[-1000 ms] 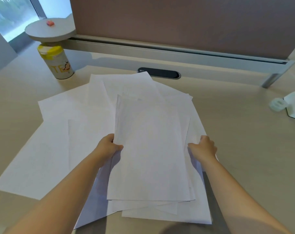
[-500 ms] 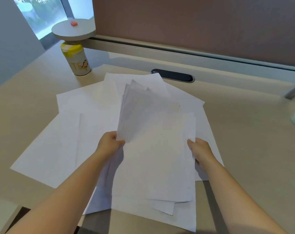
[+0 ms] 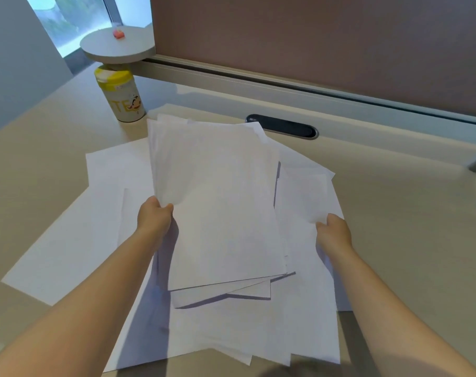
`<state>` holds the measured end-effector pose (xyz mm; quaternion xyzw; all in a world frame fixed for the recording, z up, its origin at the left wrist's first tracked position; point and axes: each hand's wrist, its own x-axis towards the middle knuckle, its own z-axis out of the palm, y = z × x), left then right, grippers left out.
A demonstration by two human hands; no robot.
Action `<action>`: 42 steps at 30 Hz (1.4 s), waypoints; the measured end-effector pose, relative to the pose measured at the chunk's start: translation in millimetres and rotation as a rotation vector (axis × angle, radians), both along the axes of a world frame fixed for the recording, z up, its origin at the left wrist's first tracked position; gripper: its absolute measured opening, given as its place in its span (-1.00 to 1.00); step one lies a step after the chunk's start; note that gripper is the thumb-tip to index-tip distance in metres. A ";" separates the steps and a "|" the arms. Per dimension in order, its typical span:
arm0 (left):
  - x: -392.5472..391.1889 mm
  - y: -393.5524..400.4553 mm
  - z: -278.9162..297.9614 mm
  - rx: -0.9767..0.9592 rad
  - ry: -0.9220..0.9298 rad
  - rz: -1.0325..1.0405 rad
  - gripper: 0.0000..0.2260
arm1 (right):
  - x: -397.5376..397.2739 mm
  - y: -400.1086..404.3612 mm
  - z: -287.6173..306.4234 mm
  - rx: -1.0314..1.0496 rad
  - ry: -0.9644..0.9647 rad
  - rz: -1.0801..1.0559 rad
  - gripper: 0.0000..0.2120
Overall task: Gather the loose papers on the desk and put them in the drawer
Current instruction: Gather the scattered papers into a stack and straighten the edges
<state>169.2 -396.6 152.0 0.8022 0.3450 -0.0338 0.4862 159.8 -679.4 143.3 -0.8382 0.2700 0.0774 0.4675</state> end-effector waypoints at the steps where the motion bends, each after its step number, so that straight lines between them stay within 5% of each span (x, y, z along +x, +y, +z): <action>1: 6.2 0.9 -0.5 0.008 0.004 -0.005 -0.73 | 5.6 2.0 0.0 0.006 -0.037 -0.013 -0.67; 9: 46.2 12.9 -3.2 0.061 0.074 -0.080 -0.89 | 69.0 24.2 -1.3 -0.019 -0.095 -0.037 -0.62; 16: 54.8 25.8 -6.2 0.039 0.127 -0.082 -0.70 | 95.9 47.6 -8.7 0.226 -0.039 -0.038 -0.61; 21: 50.3 28.6 -0.1 -0.055 0.070 -0.065 -0.89 | 88.0 45.0 -3.4 0.146 -0.010 0.071 -0.53; 25: 40.9 22.2 2.5 -0.131 0.043 -0.065 -0.73 | 66.9 24.9 6.7 0.027 -0.047 0.111 -0.47; 31: 14.0 -0.3 3.9 -0.141 0.049 -0.068 -0.70 | 29.6 0.5 15.3 -0.129 -0.244 0.012 -0.61; 36: -5.5 0.4 5.1 -0.187 0.077 -0.050 -0.68 | 5.9 -5.9 19.4 0.093 -0.174 -0.091 -0.86; 39: -14.4 0.3 6.1 -0.183 0.067 -0.073 -0.68 | -13.4 -8.2 12.9 0.036 -0.116 -0.038 -0.59; 42: -23.4 -1.8 4.1 -0.175 0.055 -0.118 -0.70 | -31.0 -4.5 2.9 -0.031 0.004 0.021 -0.53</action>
